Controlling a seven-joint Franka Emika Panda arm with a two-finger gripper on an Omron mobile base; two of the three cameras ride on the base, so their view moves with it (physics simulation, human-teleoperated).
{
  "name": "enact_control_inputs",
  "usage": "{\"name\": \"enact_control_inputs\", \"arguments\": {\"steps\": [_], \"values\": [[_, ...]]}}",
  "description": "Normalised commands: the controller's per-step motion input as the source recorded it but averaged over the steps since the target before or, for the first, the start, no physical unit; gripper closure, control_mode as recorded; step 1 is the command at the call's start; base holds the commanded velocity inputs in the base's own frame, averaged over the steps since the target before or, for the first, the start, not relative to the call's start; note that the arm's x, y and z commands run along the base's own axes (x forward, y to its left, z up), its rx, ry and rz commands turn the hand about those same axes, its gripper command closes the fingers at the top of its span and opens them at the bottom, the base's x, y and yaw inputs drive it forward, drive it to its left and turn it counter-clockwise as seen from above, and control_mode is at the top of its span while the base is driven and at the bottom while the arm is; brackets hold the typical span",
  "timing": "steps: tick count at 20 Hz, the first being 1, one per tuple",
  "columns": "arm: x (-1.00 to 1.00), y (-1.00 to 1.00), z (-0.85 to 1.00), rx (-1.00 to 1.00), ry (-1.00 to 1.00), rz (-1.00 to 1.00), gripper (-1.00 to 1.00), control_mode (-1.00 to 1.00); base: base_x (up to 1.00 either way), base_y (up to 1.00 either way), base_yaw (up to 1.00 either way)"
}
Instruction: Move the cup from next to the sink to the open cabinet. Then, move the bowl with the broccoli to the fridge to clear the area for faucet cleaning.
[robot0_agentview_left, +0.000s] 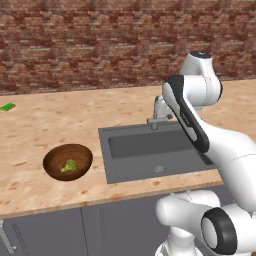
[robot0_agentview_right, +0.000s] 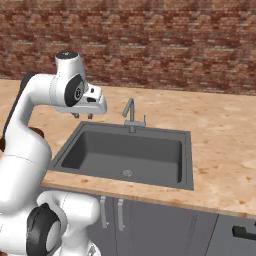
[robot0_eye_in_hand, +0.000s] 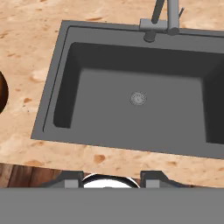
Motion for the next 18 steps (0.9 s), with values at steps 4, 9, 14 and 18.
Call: {"name": "enact_control_inputs", "arguments": {"steps": [4, 9, 14, 18], "values": [[-0.25, 0.00, 0.00, 0.00, -0.03, 0.00, -1.00, -1.00, 0.00, 0.00, 0.00], [-0.17, 0.00, -0.02, 0.00, 0.00, 0.00, -1.00, 1.00, -0.13, 0.00, 0.00], [0.00, 0.00, 0.00, 0.00, 0.00, 0.00, -1.00, 1.00, -0.25, 0.49, 0.00], [0.00, 0.00, 0.00, 0.00, 0.00, 0.00, -1.00, 1.00, 0.07, 1.00, 0.00]]}}
